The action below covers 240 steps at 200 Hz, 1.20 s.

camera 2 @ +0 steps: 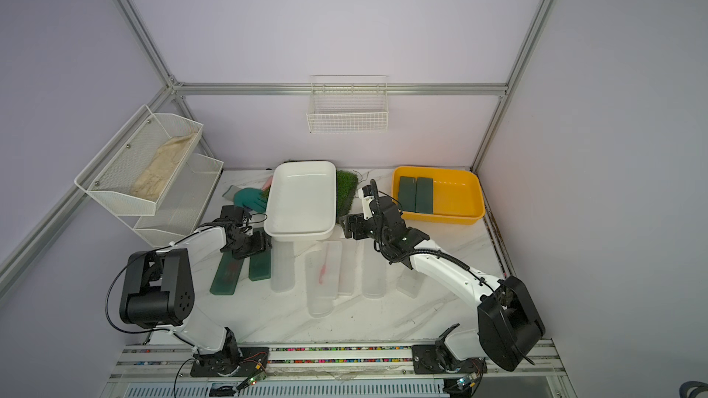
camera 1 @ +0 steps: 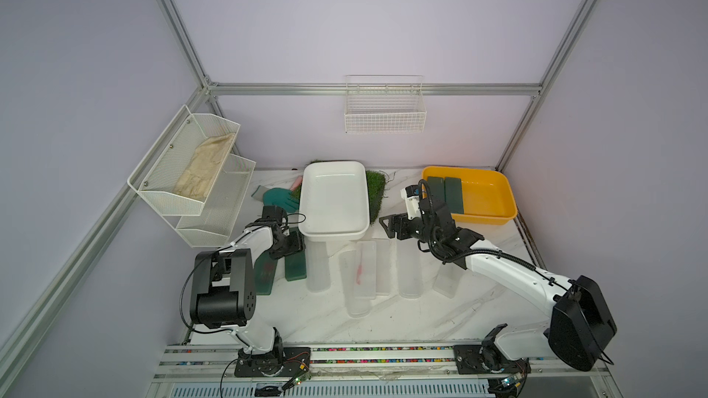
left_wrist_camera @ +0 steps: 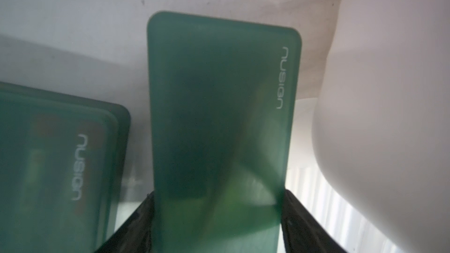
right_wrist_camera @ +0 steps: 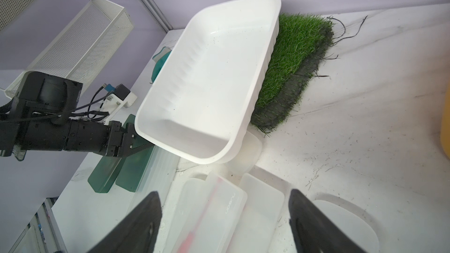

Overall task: Place the pencil cases by color into the storage box
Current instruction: Pick up the pencil case from the center of the board.

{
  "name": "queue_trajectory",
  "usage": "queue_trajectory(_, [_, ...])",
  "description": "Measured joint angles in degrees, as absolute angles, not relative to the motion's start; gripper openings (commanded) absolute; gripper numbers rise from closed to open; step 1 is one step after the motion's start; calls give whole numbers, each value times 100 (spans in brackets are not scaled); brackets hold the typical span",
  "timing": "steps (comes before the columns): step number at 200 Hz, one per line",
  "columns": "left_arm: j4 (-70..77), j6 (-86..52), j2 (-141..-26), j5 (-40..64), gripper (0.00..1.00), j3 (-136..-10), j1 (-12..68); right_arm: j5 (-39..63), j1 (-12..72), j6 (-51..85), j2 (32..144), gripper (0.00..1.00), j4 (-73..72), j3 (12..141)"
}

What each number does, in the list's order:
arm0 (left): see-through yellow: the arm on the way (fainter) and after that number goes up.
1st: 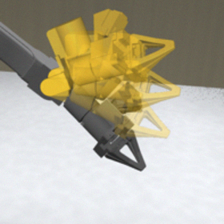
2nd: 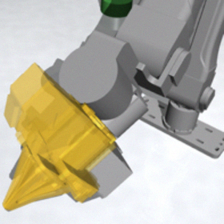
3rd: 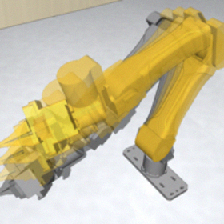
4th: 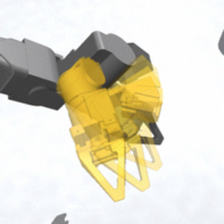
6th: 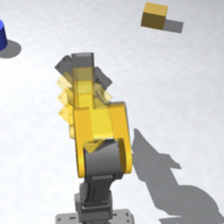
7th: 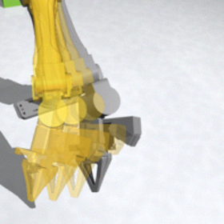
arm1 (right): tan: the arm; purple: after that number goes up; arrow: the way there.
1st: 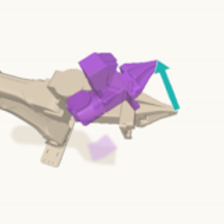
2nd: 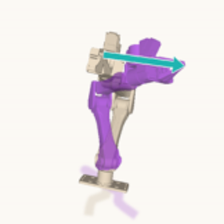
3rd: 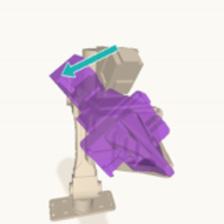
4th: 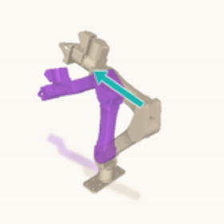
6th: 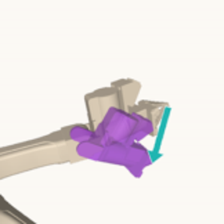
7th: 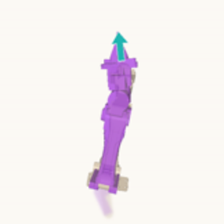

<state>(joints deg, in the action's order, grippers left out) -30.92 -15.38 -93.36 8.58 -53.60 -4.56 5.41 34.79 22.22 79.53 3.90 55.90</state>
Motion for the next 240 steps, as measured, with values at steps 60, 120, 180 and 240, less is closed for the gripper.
queue_trajectory(60, [-3129, -1535, -8925, 871, 67, -5358, -687, 543, 3479, 2226, 7979, 83, 390, 5590])
queue_trajectory(120, [-3249, -1555, -8497, 895, 68, -5358, -753, 552, 3479, 2255, 7979, 83, 390, 5590])
queue_trajectory(180, [-3568, -1691, -7874, 659, 68, -5417, -775, 569, 3642, 2327, 8027, 83, 346, 5590])
queue_trajectory(240, [-3712, -1894, -7524, 539, 68, -5822, -775, 421, 4228, 2353, 8058, 83, -174, 5570])
